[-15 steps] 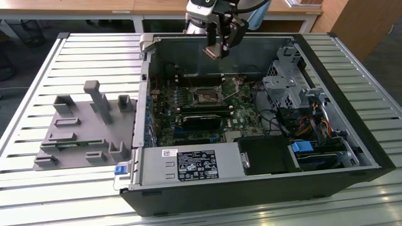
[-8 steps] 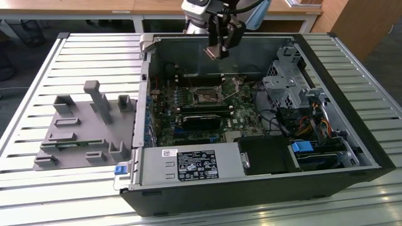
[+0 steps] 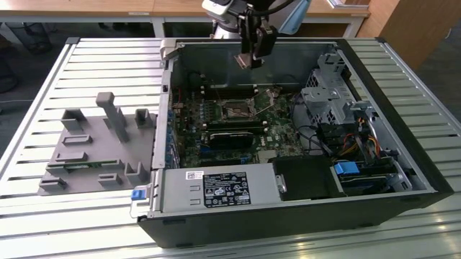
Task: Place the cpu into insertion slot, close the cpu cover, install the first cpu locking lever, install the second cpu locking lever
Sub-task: 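Place the cpu into insertion slot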
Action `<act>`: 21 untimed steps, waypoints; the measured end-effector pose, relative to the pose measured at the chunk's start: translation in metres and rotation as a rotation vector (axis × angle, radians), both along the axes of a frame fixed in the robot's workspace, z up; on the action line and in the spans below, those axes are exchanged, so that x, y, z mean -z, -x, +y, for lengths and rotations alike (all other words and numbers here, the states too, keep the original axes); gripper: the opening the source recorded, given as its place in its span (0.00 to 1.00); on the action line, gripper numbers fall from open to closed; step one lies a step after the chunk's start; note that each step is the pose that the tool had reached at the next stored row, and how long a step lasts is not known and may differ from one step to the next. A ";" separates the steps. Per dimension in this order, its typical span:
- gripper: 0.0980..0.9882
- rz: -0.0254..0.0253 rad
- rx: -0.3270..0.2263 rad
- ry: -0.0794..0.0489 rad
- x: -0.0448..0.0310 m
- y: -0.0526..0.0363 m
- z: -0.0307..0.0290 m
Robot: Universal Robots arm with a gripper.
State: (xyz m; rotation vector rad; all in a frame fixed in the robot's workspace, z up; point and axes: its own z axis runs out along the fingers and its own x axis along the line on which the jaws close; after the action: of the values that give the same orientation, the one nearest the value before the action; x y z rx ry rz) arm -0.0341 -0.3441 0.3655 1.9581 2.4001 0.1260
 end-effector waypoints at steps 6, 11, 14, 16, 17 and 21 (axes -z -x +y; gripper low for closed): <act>0.48 0.0000 0.105 0.000 0.0017 0.0000 0.0000; 0.48 0.0102 0.144 0.001 0.0071 0.0000 0.0008; 0.48 0.0189 0.149 0.002 0.0107 0.0001 0.0008; 0.48 0.0195 0.149 0.004 0.0139 0.0000 0.0008; 0.48 0.0195 0.149 0.004 0.0157 0.0000 0.0008; 0.48 0.0194 0.149 0.004 0.0229 0.0000 0.0008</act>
State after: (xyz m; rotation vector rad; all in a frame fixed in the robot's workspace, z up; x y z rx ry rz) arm -0.0341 -0.3432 0.3426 2.1365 2.2530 0.0970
